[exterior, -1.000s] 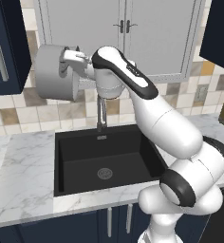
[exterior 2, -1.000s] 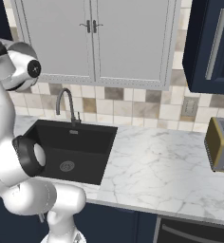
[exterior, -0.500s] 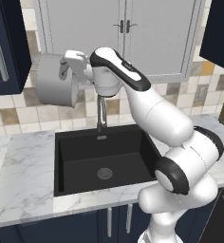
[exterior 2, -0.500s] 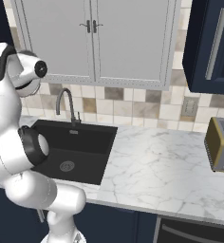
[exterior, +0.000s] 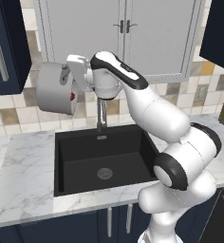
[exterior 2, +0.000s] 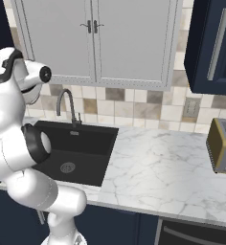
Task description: Dump the carrot from the pot into the sink. Then turn on the water and wash the carrot. Then turn off the water and put the carrot back in the pot.
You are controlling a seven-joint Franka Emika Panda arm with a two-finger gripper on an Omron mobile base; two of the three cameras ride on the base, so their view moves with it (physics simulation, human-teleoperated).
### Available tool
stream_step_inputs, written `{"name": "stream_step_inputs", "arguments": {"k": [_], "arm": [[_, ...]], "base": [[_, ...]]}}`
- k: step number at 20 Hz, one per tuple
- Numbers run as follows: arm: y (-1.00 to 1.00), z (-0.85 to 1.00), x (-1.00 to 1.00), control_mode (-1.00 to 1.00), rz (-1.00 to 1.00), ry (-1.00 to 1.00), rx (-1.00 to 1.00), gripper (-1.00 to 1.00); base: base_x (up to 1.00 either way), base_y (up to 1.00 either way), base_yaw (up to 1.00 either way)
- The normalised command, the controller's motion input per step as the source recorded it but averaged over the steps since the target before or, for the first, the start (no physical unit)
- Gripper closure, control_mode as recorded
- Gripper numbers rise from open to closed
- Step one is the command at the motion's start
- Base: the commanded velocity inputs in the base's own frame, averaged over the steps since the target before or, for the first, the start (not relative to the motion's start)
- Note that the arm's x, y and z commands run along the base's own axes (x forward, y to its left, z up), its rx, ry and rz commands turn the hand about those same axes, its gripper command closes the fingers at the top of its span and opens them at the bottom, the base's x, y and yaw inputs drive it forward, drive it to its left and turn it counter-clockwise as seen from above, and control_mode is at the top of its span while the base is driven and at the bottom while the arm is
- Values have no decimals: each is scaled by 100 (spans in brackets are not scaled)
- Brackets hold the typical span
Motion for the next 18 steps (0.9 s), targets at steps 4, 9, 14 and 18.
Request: {"name": "stream_step_inputs", "arguments": {"k": [4, 9, 14, 18], "arm": [[0, -20, 17, -100, 0, 9, 7, 100], [-2, -4, 24, -100, 0, 7, 8, 100], [-6, 0, 38, -100, 0, 9, 8, 100], [-13, 0, 48, -100, 0, 10, 7, 100]], "base": [[0, 0, 0], [0, 0, 0], [0, 0, 0], [0, 0, 0]]}}
